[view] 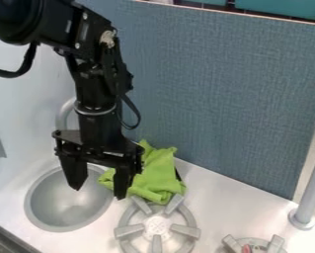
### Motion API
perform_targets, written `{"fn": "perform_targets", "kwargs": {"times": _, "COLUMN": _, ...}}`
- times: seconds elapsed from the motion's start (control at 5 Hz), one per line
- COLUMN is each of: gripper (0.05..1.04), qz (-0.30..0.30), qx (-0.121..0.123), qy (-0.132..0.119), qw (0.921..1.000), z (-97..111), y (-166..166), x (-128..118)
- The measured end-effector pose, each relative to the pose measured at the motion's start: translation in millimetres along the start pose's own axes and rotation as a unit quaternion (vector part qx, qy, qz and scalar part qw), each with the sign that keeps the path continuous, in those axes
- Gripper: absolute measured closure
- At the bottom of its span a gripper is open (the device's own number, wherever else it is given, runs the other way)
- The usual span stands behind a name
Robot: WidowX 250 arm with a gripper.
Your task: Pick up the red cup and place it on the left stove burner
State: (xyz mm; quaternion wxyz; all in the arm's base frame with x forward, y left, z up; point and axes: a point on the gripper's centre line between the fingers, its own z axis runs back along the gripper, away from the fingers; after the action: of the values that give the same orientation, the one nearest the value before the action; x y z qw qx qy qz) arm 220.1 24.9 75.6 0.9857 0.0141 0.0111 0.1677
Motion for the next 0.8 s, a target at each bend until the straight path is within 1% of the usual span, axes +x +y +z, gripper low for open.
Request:
{"fn": "perform_targets", "kwargs": {"times": 0.2, "gripper": 0.083, "qz": 0.002, "qx": 0.001, "qy": 0.008, "qw": 1.0, "z": -4, "y": 0, "x": -3}}
{"fn": "perform_targets", "kwargs": {"times": 0.4, "gripper": 0.083, "qz": -0.027, "qx": -0.009, "qy": -0.012, "qw": 0.9995, "z": -9, "y": -36, "x": -10}}
{"fn": "perform_targets", "kwargs": {"times": 0.6, "gripper": 0.083, "qz": -0.092, "qx": -0.026, "qy": -0.008, "qw": 0.9954, "z": -20, "y": -72, "x": -24}}
{"fn": "perform_targets", "kwargs": {"times": 0.8, "gripper": 0.083, "qz": -0.178, "qx": -0.023, "qy": 0.017, "qw": 0.9837, "z": -45, "y": -114, "x": -49}}
